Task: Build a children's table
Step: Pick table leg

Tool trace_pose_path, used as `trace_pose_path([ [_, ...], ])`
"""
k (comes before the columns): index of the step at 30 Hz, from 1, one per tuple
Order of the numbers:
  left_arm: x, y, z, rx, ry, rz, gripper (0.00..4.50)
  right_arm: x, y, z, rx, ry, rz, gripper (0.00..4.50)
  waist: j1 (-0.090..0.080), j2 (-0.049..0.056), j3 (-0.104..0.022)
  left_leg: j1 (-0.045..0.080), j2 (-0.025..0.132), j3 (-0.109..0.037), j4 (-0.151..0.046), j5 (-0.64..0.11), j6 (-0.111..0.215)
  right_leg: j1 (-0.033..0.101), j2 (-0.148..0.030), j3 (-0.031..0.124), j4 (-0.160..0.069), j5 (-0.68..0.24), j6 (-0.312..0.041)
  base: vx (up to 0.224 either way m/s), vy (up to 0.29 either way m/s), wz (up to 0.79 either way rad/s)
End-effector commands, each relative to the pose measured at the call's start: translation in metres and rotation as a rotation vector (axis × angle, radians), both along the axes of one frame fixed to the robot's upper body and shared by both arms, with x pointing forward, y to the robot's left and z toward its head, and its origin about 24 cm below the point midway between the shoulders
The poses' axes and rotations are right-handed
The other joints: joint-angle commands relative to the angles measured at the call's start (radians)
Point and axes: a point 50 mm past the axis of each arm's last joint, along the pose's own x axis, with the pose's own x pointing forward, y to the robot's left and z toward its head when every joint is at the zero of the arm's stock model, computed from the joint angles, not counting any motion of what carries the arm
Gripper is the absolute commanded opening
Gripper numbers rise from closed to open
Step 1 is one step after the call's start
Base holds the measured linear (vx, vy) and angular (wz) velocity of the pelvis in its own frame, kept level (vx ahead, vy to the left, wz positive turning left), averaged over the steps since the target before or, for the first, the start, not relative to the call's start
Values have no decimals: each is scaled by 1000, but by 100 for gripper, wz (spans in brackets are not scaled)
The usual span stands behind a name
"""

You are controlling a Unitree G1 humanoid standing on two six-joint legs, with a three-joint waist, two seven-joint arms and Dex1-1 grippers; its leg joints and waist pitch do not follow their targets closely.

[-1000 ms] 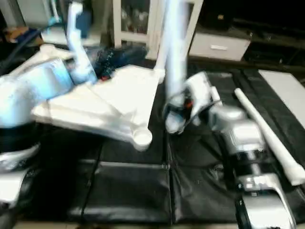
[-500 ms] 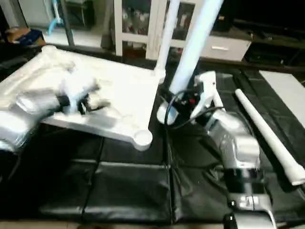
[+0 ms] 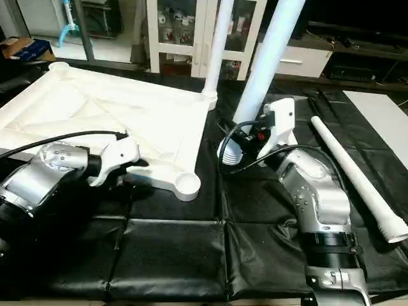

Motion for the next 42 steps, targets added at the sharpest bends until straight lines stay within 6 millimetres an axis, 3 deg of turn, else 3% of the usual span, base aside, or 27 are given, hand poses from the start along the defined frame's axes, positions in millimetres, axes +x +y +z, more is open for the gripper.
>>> trace_pose_path([
  [1, 4, 1, 4, 36, -29, -28, 314, -2, -5, 4, -11, -13, -13, 186, 0, 24, -74, 19, 30, -7, -84, -208, -61, 46, -67, 42, -72, -209, -193, 0, 0, 0],
  [7, 15, 14, -4, 156, -105, 19, 314, -3, -2, 4, -13, -14, -8, 186, 0, 24, -79, 18, 32, -10, -83, -190, -58, 50, -70, 43, -66, -178, -191, 0, 0, 0],
  [14, 13, 8, -3, 88, -49, -3, 236, -4, -1, 2, -26, -11, 0, 186, 3, 27, -78, 20, 34, -7, -83, -187, -56, 48, -71, 43, -61, -124, -232, 0, 0, 0],
  [21, 14, 3, -9, 167, -67, -54, 190, -4, 2, 1, -43, -11, 18, 186, 2, 25, -75, 20, 35, -9, -85, -211, -56, 48, -73, 44, -69, -184, -212, 0, 0, 0],
  [29, 4, 8, -21, 318, -31, -118, 126, -4, 4, 1, -52, -13, 26, 186, -3, 27, -78, 17, 36, -10, -84, -181, -52, 51, -72, 44, -60, -125, -225, 0, 0, 0],
  [34, -1, 16, -28, 392, -1, -72, 98, -3, 5, 2, -48, -15, 30, 186, -6, 25, -76, 16, 35, -9, -84, -186, -48, 52, -73, 45, -64, -151, -222, 0, 0, 0],
  [42, -27, 4, -27, 197, 152, 88, 63, -7, 16, -13, 21, 95, 36, 186, -20, 28, -71, 16, 34, -10, -85, -224, -43, 46, -73, 46, -72, -252, -224, 0, 0, 0],
])
